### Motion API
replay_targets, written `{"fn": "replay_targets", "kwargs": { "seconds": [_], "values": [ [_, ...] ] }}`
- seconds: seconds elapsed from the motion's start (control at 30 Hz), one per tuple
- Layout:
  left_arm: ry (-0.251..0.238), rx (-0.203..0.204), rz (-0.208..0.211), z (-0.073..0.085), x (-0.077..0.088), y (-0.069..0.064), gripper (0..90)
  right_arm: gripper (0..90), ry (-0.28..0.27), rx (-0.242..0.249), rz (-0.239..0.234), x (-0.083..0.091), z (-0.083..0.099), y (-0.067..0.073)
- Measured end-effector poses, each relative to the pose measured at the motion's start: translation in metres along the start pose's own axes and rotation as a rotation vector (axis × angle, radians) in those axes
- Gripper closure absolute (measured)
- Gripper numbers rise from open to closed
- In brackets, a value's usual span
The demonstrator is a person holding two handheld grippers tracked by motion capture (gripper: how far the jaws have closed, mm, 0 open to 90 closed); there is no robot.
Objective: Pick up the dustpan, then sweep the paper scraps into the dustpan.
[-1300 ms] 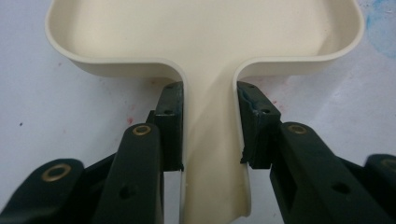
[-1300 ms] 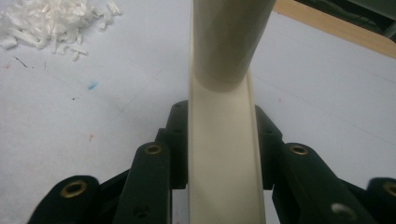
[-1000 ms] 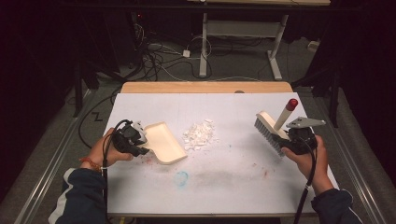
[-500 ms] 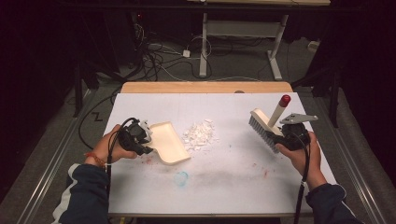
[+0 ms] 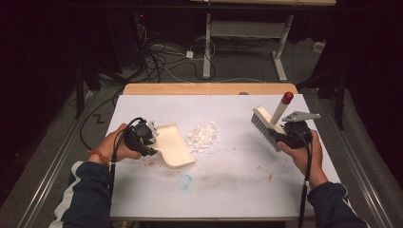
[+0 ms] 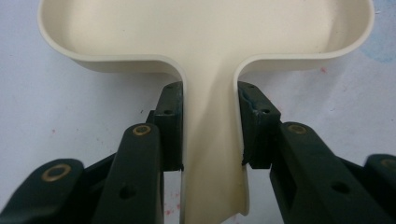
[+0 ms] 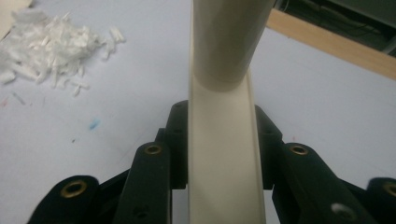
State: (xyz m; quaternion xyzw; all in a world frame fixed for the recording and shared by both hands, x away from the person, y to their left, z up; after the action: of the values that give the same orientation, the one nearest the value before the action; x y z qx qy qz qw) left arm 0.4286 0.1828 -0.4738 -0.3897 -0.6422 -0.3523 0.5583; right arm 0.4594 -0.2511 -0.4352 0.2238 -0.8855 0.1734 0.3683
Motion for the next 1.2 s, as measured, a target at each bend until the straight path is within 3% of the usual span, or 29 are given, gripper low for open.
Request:
{"fn": "replay_targets", "kwargs": {
  "seconds": [0.2, 0.43, 0.5, 0.53, 0.63, 0.67, 0.73, 0.8, 0.87, 1.13, 1.2],
  "values": [
    [0.016, -0.001, -0.002, -0.001, -0.002, 0.0, 62.6, 67.8, -0.011, -0.013, 0.026, -0.016, -0.02, 0.006],
    [0.028, -0.011, -0.006, -0.004, -0.001, 0.0, 62.6, 67.8, 0.027, 0.004, 0.02, -0.051, -0.041, 0.023],
    [0.033, -0.012, -0.003, -0.006, -0.001, 0.0, 62.6, 67.8, 0.034, 0.021, 0.018, -0.061, -0.048, 0.032],
    [0.04, -0.013, -0.004, -0.006, -0.002, 0.0, 62.6, 67.8, 0.044, 0.033, 0.013, -0.069, -0.053, 0.043],
    [0.048, -0.011, -0.002, -0.007, -0.001, 0.0, 62.6, 67.8, 0.059, 0.027, 0.019, -0.078, -0.058, 0.055],
    [0.049, -0.012, -0.003, -0.007, -0.001, 0.0, 62.6, 67.8, 0.055, 0.055, 0.016, -0.083, -0.062, 0.059],
    [0.052, -0.007, 0.002, -0.007, -0.002, -0.001, 62.6, 67.9, 0.069, 0.047, 0.005, -0.09, -0.065, 0.071],
    [0.061, -0.011, 0.002, -0.007, -0.003, -0.001, 62.5, 67.9, 0.069, 0.079, 0.009, -0.095, -0.069, 0.08],
    [0.064, -0.014, 0.001, -0.007, -0.004, -0.001, 62.5, 67.8, 0.067, 0.078, -0.004, -0.1, -0.072, 0.092],
    [0.068, -0.013, 0.005, -0.008, -0.005, -0.002, 62.5, 67.8, 0.06, 0.089, -0.054, -0.101, -0.072, 0.122],
    [0.069, -0.01, 0.005, -0.008, -0.005, -0.002, 62.6, 67.7, 0.04, 0.069, -0.103, -0.098, -0.072, 0.138]
  ]
}}
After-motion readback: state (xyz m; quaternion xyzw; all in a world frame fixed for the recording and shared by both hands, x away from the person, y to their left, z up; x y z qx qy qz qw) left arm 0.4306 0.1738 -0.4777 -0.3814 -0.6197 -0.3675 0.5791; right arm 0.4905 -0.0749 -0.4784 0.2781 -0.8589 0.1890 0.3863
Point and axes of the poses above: each handheld gripper's, and its own axes: x roughly backward along the jaws, z roughly out of its underside, y roughly to its left, the point moved 7 cm from there along -x, roughly forward along the jaws, and after that the axes turned 8 degrees about y, right-handed, at the moved point
